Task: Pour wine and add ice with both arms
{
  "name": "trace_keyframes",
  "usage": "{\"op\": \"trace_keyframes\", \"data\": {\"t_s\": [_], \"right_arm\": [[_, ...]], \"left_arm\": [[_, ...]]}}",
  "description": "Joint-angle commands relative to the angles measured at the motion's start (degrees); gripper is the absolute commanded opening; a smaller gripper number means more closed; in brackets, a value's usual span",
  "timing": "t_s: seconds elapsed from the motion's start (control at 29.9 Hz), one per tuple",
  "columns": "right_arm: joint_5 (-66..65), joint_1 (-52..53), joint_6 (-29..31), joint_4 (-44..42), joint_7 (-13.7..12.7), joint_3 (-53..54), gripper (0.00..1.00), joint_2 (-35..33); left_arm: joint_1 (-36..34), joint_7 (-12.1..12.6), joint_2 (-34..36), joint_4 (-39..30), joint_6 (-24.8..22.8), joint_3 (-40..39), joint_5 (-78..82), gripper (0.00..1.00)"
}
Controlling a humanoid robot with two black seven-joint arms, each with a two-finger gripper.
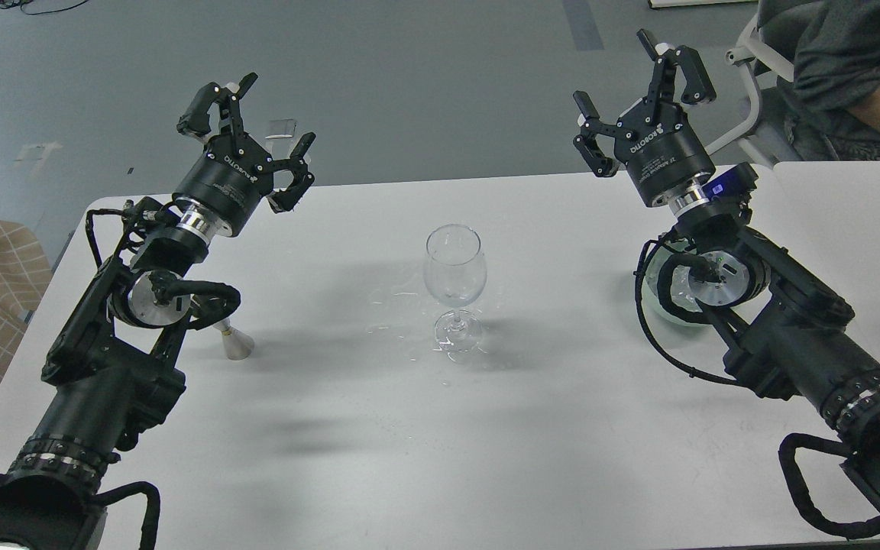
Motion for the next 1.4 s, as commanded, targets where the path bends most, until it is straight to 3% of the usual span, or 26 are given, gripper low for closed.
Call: {"op": "trace_keyframes", "data": {"t_s": [0.0,0.63,0.9,1.07,1.37], "right_arm": [[0.0,-0.2,0.0,0.0,0.0,-0.1,1.00,-0.7],[0.0,-0.1,-0.9,-0.7,0.0,-0.6,1.00,-1.5],[0.0,0.5,-0.9,-1.1,0.0,-0.6,1.00,-2.0],[0.0,0.6,-0.7,-1.8,-2.8,-0.7,1.00,-1.7],[0.0,0.6,-0.7,-2.8,-2.8,-0.6,1.00,-1.4]], "left_arm": [[0.0,0.2,0.0,-0.1,0.0,0.0,0.0,0.98],[0.0,0.3,2.9,0.6,0.0,-1.2,-6.5,0.98],[-0.8,-0.1,2.8,3.9,0.0,0.0,-9.2,0.98],[-0.8,0.7,2.6,3.9,0.0,-0.1,-9.9,0.98],[-0.5,-1.8,2.1,3.6,0.0,0.0,-9.2,0.98]]}}
